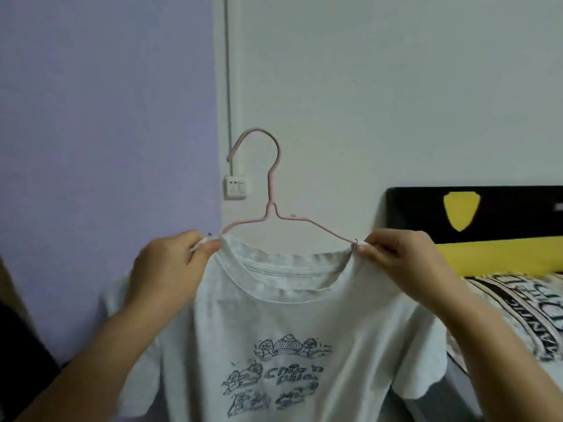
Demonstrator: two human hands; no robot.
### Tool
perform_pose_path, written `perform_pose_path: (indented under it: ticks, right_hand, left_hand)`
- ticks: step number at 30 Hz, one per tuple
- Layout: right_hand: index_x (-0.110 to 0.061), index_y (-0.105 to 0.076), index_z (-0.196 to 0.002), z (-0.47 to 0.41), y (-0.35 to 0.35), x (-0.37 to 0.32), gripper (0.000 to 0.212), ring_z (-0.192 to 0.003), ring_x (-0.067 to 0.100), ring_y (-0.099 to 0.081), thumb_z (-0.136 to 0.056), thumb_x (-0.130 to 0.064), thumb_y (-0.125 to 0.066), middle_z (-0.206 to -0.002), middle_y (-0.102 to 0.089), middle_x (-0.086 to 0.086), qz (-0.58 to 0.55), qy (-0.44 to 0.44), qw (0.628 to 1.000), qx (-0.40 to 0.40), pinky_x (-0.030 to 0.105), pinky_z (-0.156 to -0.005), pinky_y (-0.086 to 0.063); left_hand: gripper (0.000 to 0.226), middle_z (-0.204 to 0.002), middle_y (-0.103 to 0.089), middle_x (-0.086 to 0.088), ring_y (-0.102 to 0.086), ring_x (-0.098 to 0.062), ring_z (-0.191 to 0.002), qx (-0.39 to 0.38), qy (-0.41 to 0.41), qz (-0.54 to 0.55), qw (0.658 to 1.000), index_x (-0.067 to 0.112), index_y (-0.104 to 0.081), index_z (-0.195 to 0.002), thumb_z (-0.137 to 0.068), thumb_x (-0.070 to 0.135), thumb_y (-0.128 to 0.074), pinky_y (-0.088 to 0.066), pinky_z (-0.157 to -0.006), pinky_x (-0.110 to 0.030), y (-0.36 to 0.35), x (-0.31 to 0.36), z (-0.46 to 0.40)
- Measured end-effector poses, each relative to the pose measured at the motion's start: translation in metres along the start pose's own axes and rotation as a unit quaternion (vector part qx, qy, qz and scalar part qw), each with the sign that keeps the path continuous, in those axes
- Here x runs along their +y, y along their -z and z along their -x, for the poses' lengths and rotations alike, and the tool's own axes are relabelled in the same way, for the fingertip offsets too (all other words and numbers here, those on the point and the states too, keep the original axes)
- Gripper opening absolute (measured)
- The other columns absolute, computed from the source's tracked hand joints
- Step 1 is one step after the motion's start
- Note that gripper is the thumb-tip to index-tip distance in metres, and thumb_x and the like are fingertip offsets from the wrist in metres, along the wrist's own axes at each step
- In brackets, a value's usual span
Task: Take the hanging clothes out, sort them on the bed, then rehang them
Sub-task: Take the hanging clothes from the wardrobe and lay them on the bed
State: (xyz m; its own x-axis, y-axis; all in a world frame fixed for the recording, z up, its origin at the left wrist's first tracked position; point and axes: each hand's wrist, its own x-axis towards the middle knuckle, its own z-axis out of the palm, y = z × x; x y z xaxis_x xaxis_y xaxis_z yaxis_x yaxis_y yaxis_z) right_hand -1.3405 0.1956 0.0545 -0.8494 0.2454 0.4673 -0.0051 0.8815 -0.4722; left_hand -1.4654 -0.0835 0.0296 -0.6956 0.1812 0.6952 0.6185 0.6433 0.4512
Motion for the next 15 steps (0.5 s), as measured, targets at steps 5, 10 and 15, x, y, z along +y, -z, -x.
perform_pose_path:
  ticks: [5, 10, 15]
  right_hand:
    - [-0.014, -0.066, -0.07, 0.03, 0.027, 0.037, 0.022, -0.049, 0.011, -0.04, -0.084, -0.03, -0.066, -0.051, -0.048, -0.002, 0.058, -0.079, 0.989, 0.11, 0.03, -0.049, -0.027]
    - [-0.03, -0.058, -0.067, 0.064, 0.049, 0.054, 0.018, -0.057, 0.009, -0.051, -0.084, -0.027, -0.066, -0.056, -0.054, -0.007, 0.091, -0.143, 0.969, 0.177, 0.029, -0.053, -0.036]
    - [-0.026, -0.058, -0.064, 0.111, 0.063, 0.07, 0.021, -0.056, 0.008, -0.05, -0.081, -0.023, -0.07, -0.051, -0.051, -0.011, 0.138, -0.231, 0.929, 0.255, 0.016, -0.052, -0.033]
  left_hand:
    - [0.036, -0.056, -0.06, -0.011, -0.059, -0.033, -0.064, -0.067, -0.032, 0.143, 0.987, 0.017, -0.059, -0.056, -0.065, 0.052, -0.056, -0.044, -0.061, -0.035, -0.066, 0.032, -0.025]
    - [0.037, -0.054, -0.059, -0.007, -0.058, -0.029, -0.06, -0.149, -0.09, 0.222, 0.959, 0.019, -0.061, -0.058, -0.063, 0.056, -0.057, -0.043, -0.059, -0.033, -0.125, 0.067, -0.044]
    - [0.03, -0.051, -0.055, -0.004, -0.054, -0.025, -0.057, -0.225, -0.152, 0.282, 0.92, 0.023, -0.059, -0.056, -0.066, 0.051, -0.057, -0.041, -0.056, -0.031, -0.17, 0.114, -0.045]
